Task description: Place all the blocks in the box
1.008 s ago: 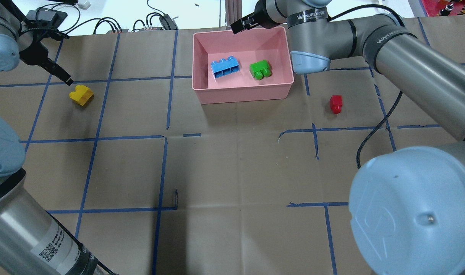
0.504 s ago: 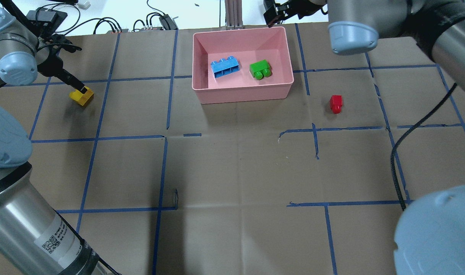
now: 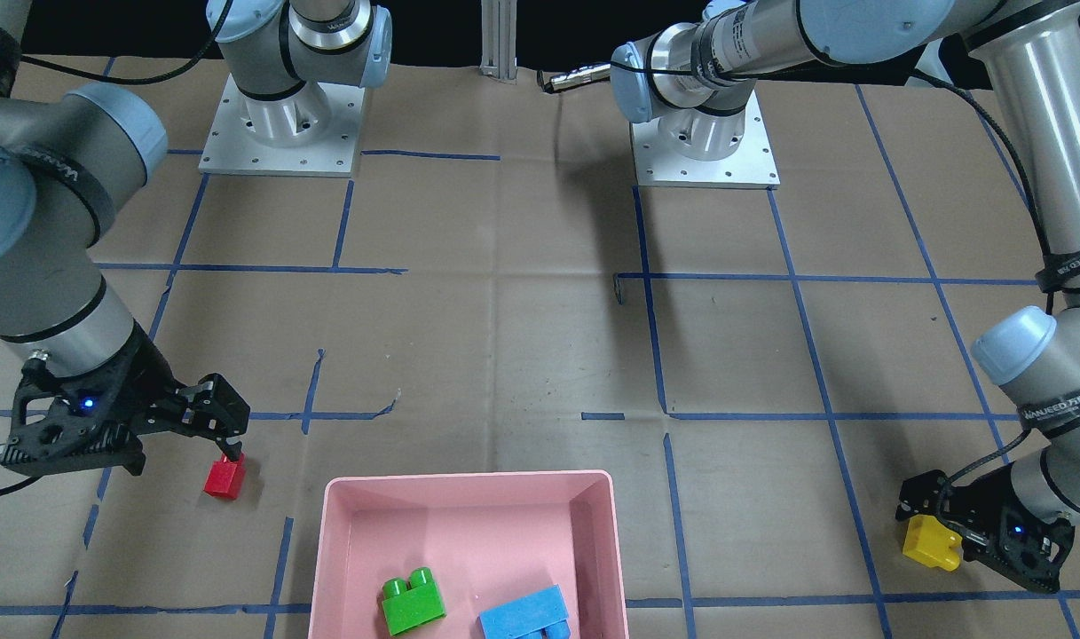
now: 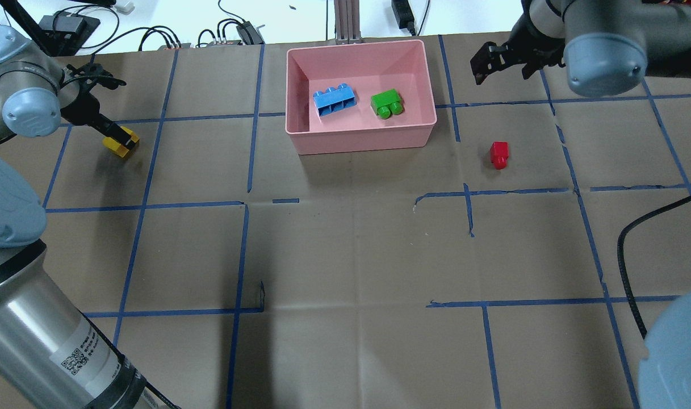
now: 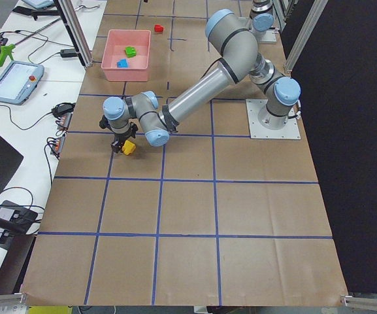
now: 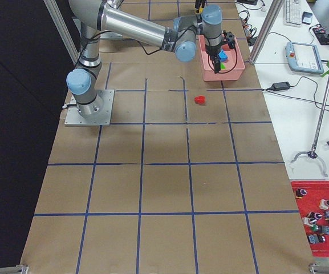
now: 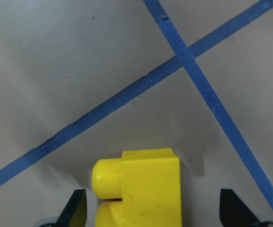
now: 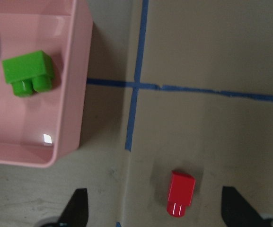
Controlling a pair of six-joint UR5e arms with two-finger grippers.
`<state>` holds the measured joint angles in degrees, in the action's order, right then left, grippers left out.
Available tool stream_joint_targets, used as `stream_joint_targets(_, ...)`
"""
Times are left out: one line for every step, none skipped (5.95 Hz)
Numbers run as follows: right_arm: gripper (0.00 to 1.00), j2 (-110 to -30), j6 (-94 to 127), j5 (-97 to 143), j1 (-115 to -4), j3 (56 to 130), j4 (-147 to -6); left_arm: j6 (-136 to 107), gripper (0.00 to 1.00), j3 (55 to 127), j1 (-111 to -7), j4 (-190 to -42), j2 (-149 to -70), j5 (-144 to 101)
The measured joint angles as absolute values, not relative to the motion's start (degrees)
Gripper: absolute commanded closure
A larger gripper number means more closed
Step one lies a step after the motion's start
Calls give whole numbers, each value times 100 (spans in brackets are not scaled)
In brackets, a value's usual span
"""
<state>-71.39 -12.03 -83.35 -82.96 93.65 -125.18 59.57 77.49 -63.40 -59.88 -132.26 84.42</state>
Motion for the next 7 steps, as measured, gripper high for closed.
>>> stream_joint_targets(0,-7122,-1041,-8455,-8252,10018,-13247,5956,11,7775,-6337,-5934,-13256,8445)
stream_joint_targets(0,-7018,-923,-8595,-8219,10456,-13984,5952,32,7789,-6337,-5908,-13278,8444)
stream_joint_targets(0,-6788,-816,-8739,-8165,10625,-14415,5942,59,7787,-6337,-5900,-13288,8442)
stream_joint_targets(0,-6511,-729,-8799,-8111,10659,-14675,5919,79,7748,-6337,-5898,-13294,8453)
stream_joint_targets(0,-6290,-689,-8829,-8081,10706,-14979,5887,86,7681,-6337,-5894,-13284,8463)
stream_joint_targets(5,-6193,-671,-8844,-8075,10747,-15174,5810,86,7561,-6358,-5898,-13227,8469)
stream_joint_targets(16,-6160,-649,-8849,-8076,10761,-15244,5659,86,7250,-6432,-6090,-13092,8477)
